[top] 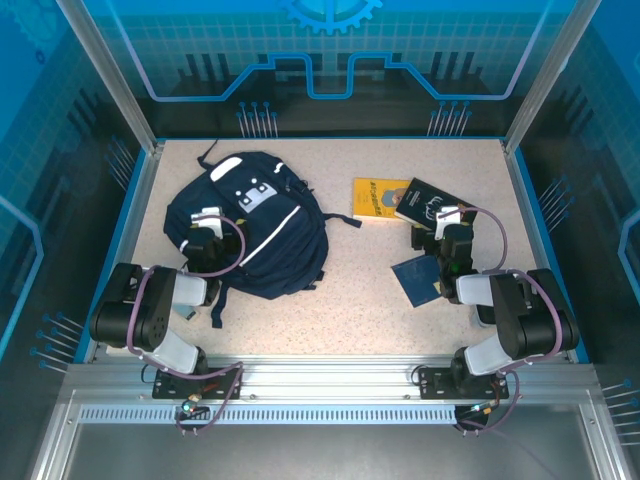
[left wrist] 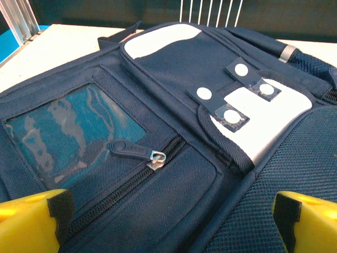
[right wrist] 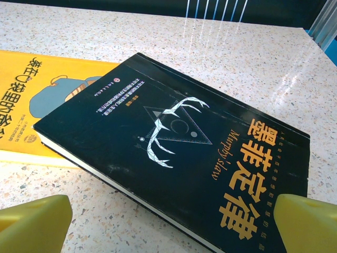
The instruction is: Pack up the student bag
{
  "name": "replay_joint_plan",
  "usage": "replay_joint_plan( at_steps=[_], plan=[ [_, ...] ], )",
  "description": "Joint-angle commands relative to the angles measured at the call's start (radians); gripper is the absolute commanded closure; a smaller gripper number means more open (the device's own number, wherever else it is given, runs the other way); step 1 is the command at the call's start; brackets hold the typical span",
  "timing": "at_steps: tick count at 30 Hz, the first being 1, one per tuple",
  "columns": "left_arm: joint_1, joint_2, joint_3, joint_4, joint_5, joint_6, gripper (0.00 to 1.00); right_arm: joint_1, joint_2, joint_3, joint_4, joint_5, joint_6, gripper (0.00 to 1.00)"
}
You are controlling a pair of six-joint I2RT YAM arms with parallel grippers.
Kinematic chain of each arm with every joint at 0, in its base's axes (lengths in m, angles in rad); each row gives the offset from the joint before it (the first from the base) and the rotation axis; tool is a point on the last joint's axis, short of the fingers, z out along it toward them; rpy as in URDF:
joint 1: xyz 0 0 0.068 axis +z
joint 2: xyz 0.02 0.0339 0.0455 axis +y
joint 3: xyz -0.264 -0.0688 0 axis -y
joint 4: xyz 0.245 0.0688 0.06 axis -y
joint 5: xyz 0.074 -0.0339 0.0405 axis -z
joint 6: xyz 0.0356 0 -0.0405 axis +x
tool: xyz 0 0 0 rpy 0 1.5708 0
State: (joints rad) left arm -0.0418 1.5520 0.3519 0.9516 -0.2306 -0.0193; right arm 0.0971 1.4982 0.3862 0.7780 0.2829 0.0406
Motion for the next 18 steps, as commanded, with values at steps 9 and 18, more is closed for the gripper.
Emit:
replay_joint_plan(
  at_steps=[9,18],
  plan=[
    [0.005,-0.418,0.005,-0.292,-0.075,-0.081,0.01,0.071,-0.255,0.209,-0.48,0.029,0.046,0.0],
    [0.005,-0.479,0.351,-0.928,0.19,-0.417,0.01,0.16,-0.222,0.551,-1.072,0.001,0.263,0.0]
  ],
)
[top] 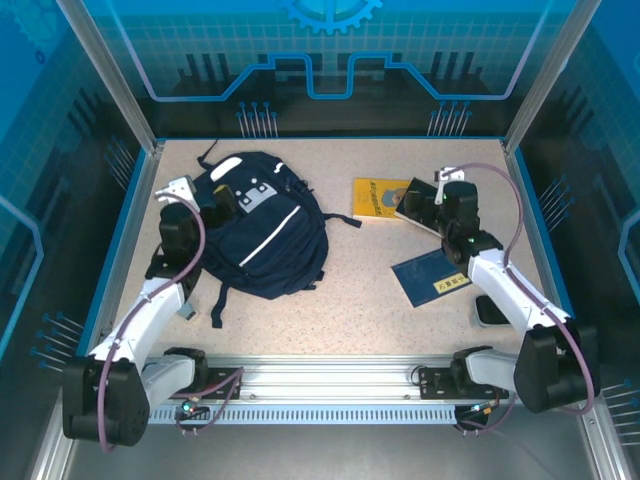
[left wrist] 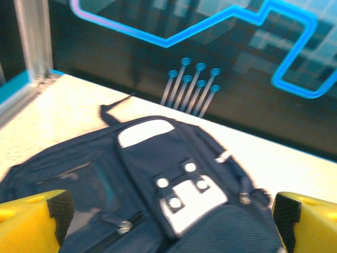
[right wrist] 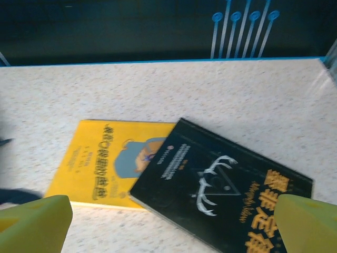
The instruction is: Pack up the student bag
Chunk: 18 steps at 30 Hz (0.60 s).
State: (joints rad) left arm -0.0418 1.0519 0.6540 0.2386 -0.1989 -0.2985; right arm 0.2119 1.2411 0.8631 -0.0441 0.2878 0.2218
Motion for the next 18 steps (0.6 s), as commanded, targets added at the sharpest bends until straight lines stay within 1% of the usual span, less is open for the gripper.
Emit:
replay_joint_plan(
  at_steps=[1,3,5,6,9,12,15,18],
  plan=[
    [0.003,0.04,0.064,-0.215,0.197,-0.183,0.01,0.065,0.053,0.095,-0.27,-0.011,0.088,0.0],
    [0.003,0.092,0.103,-0.228,0.27,-0.257,0.01,0.1,0.09,0.132,-0.295,-0.057,0.113,0.0],
    [-0.001,0.168,0.15,-0.234,0.37,-0.282,0.01,0.124,0.131,0.171,-0.321,-0.117,0.162,0.0],
    [-0.012,0.206,0.17,-0.243,0.377,-0.294,0.01,0.135,0.151,0.185,-0.32,-0.159,0.173,0.0],
    [-0.064,0.309,0.237,-0.318,0.317,-0.308,0.01,0.183,0.225,0.239,-0.308,-0.248,0.203,0.0],
    [-0.107,0.373,0.263,-0.375,0.241,-0.345,0.01,0.241,0.333,0.323,-0.305,-0.347,0.22,0.0],
    [-0.119,0.402,0.241,-0.382,0.231,-0.396,0.03,0.279,0.469,0.431,-0.316,-0.459,0.263,0.0],
    [-0.127,0.408,0.202,-0.387,0.227,-0.43,0.06,0.308,0.589,0.535,-0.319,-0.523,0.299,0.03]
  ],
)
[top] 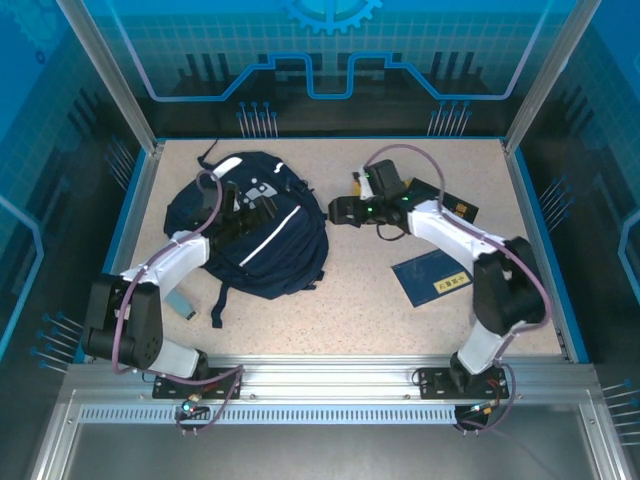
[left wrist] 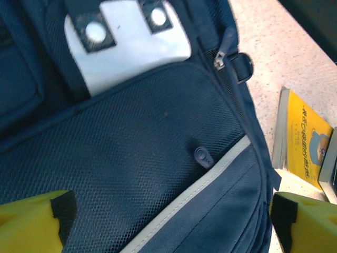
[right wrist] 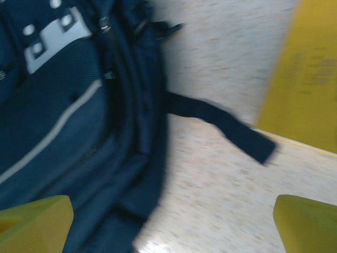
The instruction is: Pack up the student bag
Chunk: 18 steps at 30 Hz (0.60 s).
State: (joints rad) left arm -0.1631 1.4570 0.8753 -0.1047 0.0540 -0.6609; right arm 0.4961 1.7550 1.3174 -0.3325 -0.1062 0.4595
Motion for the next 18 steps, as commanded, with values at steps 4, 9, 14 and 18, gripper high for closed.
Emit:
replay_joint_plan(
  at_steps=[4,9,14,18],
  plan=[
    [-0.007,0.009,-0.065,-0.071,-0.029,-0.095,0.1,0.045,0.244,0.247,-0.087,-0.171,0.089,0.07],
    [-0.009,0.03,-0.104,-0.091,-0.039,-0.115,0.13,0.059,0.45,0.464,-0.208,-0.21,0.099,0.1],
    [-0.009,0.089,-0.092,-0.115,-0.067,-0.112,0.13,0.071,0.554,0.557,-0.348,-0.127,0.099,0.19],
    [-0.009,0.159,-0.033,-0.116,-0.067,-0.076,0.14,0.089,0.499,0.424,-0.364,0.006,0.099,0.24]
  ],
)
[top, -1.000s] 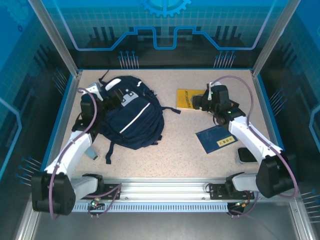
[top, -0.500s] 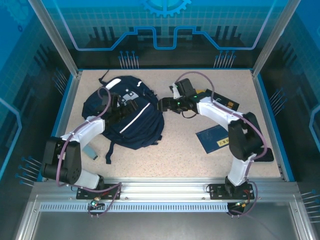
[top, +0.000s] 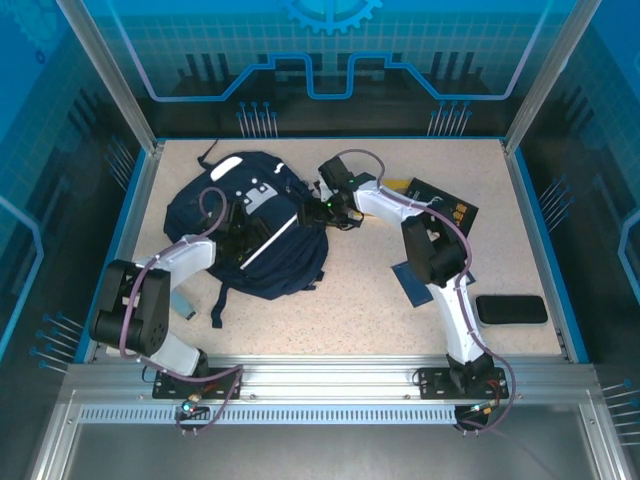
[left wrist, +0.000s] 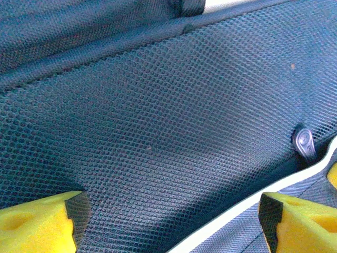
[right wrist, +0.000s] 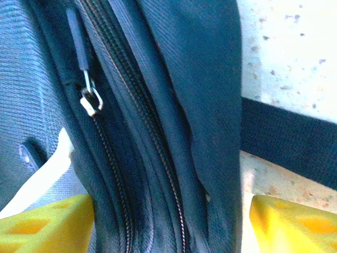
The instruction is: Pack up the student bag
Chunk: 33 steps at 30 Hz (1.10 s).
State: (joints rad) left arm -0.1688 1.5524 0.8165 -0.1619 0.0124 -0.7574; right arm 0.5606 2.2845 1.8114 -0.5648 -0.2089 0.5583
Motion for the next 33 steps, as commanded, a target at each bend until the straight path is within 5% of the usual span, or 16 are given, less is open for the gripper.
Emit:
replay_joint_plan(
  at_steps=[1,10,20,26,33],
  plan=[
    [-0.003,0.086,0.049,-0.059,-0.019,0.032,0.14,0.027,-0.057,-0.122,-0.126,0.126,0.007,0.25],
    [-0.018,0.284,0.241,-0.05,0.075,0.121,0.12,0.108,-0.315,-0.593,0.085,0.046,0.173,0.27],
    [-0.05,0.114,0.326,-0.214,0.04,0.295,0.05,0.072,-0.594,-0.643,0.105,0.057,0.111,0.18],
    [-0.213,-0.034,0.318,-0.344,-0.074,0.456,0.02,-0.045,-0.756,-0.743,0.11,0.067,0.05,0.01],
    [-0.476,-0.007,0.363,-0.438,-0.268,0.479,0.01,-0.225,-0.897,-0.912,0.186,0.065,0.045,0.0]
  ],
)
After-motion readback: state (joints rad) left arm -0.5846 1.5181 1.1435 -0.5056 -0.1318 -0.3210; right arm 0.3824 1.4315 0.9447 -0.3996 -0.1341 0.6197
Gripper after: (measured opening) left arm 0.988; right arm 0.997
